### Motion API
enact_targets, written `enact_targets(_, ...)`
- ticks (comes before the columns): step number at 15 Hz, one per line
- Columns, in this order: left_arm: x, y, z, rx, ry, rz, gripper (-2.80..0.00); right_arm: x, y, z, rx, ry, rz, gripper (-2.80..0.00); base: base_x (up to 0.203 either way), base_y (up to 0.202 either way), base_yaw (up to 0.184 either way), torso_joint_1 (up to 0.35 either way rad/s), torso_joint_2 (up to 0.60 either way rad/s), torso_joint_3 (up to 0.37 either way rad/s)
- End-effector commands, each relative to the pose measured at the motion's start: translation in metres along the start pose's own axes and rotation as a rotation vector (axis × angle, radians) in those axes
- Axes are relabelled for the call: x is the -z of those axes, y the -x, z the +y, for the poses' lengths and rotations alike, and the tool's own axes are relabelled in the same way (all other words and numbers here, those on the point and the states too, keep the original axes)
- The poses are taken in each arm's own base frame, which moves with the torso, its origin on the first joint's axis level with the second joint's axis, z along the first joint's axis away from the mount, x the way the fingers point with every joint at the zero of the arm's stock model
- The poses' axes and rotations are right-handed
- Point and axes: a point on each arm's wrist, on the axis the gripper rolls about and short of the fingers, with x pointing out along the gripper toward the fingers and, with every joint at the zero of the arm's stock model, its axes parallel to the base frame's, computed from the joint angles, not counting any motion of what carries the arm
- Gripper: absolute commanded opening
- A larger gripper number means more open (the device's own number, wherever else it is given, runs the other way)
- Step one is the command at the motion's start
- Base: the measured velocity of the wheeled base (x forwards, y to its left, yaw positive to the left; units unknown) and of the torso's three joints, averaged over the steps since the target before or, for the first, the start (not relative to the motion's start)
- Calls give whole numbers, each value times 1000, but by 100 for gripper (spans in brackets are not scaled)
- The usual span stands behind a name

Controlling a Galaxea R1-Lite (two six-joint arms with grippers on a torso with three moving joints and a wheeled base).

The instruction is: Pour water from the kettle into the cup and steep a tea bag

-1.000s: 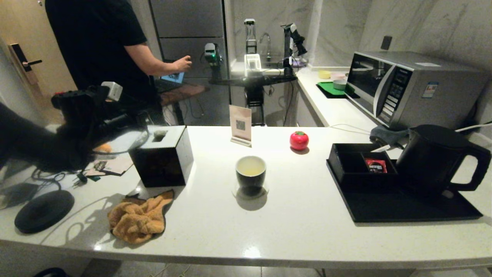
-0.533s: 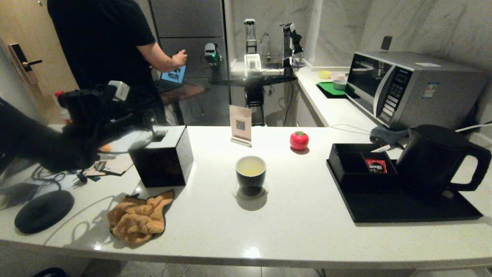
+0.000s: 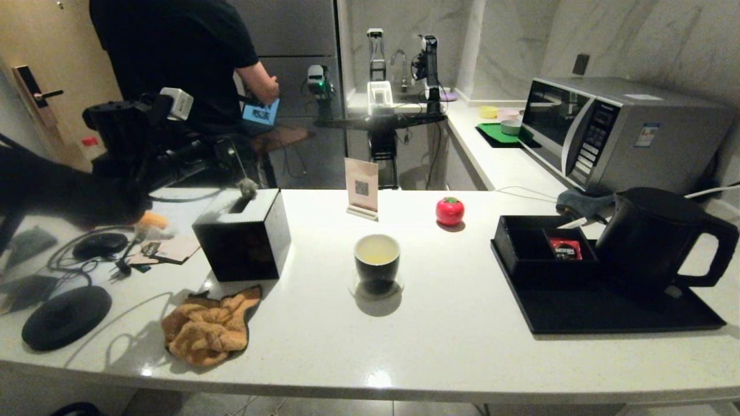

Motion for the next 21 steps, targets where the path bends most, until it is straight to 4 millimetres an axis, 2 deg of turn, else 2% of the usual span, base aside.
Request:
enact_targets(1,8,2,2,-4,7,17,-280,0,0,0,-1,0,2,-280,0,0,0,0,0,0)
enact_targets(5,31,12,2,-14,31,91,-280,0,0,0,-1,1,0,-280,0,0,0,0,0,0)
enact_targets(7,31,16,8,-32,31,94,-280,0,0,0,-1,1,1,-280,0,0,0,0,0,0)
enact_targets(11,20,21,8,-36,25,72,-280,0,0,0,-1,0,2,-280,0,0,0,0,0,0)
enact_targets(16,41,35,0,-34,43,113,-280,0,0,0,-1,0,2,-280,0,0,0,0,0,0)
enact_targets(21,22,39,-3,-31,16,39,-280,0,0,0,-1,0,2,-280,0,0,0,0,0,0)
